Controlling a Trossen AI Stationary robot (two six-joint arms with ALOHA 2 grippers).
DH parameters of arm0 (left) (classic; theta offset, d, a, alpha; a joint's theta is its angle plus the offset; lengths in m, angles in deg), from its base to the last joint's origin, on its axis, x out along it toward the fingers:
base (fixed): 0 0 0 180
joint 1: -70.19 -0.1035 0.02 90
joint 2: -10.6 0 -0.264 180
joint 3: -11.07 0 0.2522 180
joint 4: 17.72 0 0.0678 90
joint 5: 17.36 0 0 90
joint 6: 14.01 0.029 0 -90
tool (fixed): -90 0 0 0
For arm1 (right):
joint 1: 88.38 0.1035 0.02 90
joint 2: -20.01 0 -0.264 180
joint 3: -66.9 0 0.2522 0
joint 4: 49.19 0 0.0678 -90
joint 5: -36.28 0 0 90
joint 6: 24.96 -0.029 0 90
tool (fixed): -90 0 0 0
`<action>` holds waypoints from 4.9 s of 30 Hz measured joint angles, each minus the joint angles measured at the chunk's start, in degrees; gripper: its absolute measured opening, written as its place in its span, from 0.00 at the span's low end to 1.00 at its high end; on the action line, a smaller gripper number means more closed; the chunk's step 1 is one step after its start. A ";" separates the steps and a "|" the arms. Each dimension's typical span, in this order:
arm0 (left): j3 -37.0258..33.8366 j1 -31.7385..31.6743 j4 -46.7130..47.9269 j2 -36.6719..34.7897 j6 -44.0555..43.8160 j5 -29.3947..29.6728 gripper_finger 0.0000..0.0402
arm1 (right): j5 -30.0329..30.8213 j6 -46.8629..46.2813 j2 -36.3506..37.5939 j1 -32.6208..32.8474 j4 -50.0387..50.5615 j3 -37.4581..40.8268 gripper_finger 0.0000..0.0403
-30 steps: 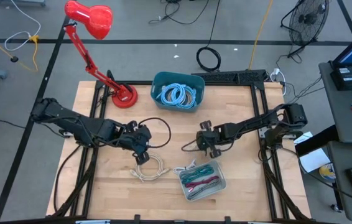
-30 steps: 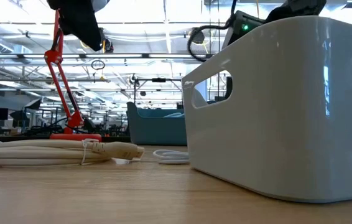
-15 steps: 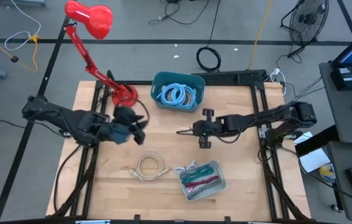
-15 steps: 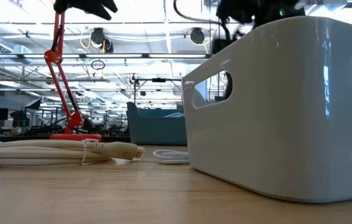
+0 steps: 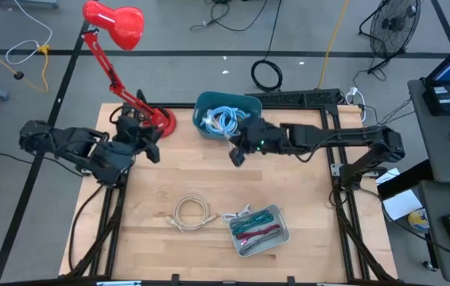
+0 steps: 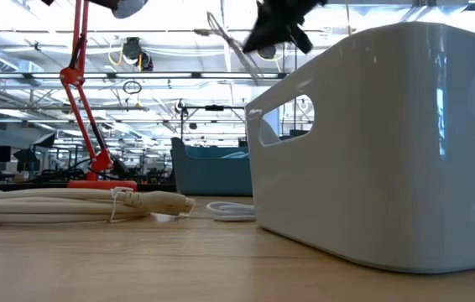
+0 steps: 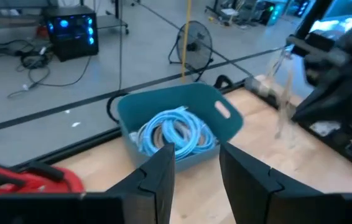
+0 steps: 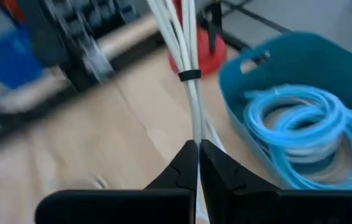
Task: Pick & Place USB Port
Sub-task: Put the brown charger cable into the gray bin
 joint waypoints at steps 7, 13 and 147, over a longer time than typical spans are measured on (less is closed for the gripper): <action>0.00 0.00 3.83 -0.50 -2.38 -0.04 0.33 | -5.22 -10.97 -0.03 -1.74 -14.85 -2.39 0.00; -3.36 -1.05 -11.98 -1.53 8.49 -6.84 0.33 | -7.27 -14.04 -0.01 -1.28 -22.13 -2.41 0.00; -20.83 -33.77 -82.40 11.39 5.40 -82.42 0.08 | -5.59 -13.05 -4.49 5.91 -28.93 -2.35 0.00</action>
